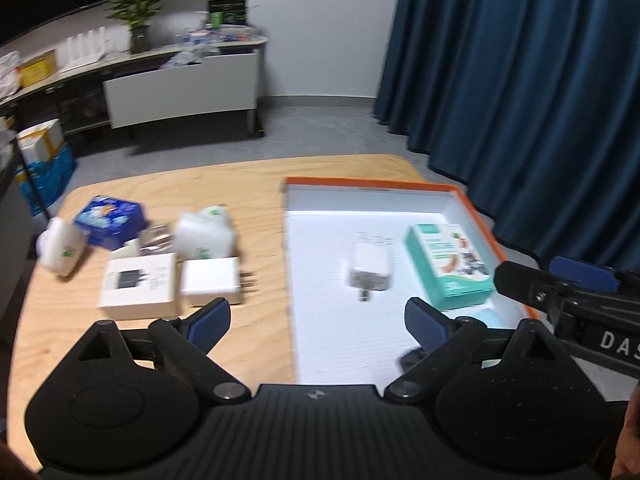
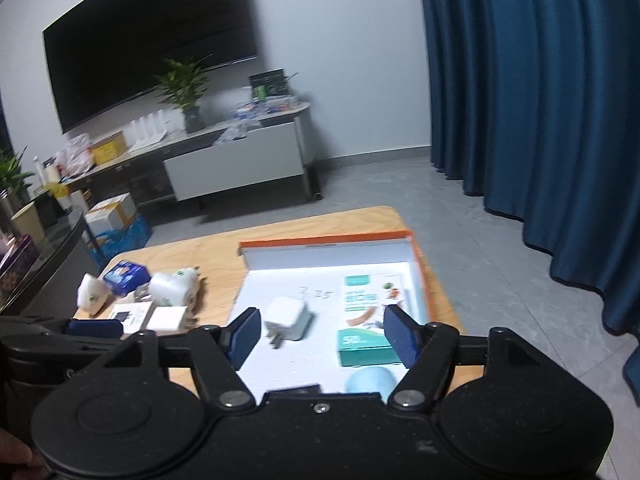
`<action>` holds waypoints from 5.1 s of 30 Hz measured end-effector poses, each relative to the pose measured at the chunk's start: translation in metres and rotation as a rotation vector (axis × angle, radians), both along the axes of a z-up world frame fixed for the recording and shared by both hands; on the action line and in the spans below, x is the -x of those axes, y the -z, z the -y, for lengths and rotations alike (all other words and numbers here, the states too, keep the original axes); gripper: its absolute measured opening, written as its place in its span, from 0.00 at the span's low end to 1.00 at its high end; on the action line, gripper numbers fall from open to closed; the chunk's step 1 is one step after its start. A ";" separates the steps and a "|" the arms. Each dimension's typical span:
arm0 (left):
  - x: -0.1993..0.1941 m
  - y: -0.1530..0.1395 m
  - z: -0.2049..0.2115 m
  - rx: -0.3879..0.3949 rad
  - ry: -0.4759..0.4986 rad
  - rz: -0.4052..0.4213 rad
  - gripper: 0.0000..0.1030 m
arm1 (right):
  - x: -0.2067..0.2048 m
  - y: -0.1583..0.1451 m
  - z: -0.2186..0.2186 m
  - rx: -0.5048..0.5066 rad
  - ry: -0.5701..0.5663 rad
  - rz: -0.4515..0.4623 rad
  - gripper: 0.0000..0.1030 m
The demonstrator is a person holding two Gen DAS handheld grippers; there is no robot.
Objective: Organize rigid objects
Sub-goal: 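Move both tools back over the table toward the remaining items, then grasp the large white plug-in device with the left tool while the right tool grasps the white adapter, then carry the white plug-in device and white adapter over the open white box with both tools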
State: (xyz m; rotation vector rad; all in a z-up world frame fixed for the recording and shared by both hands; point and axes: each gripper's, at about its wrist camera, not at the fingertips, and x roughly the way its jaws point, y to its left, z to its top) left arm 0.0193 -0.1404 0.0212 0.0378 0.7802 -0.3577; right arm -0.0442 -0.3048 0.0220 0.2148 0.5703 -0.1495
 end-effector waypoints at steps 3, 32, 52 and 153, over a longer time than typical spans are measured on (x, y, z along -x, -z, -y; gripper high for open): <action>-0.002 -0.001 -0.014 -0.003 -0.034 0.001 0.94 | -0.007 0.001 -0.014 0.000 -0.036 -0.010 0.82; -0.011 0.011 -0.109 0.007 -0.249 -0.015 0.94 | -0.060 0.014 -0.110 0.043 -0.269 -0.046 0.83; -0.025 0.024 -0.146 0.019 -0.327 -0.037 0.95 | -0.090 0.027 -0.144 0.026 -0.338 -0.074 0.83; 0.042 0.004 -0.132 0.033 -0.281 0.138 0.84 | -0.005 0.008 -0.129 0.004 -0.260 -0.013 0.82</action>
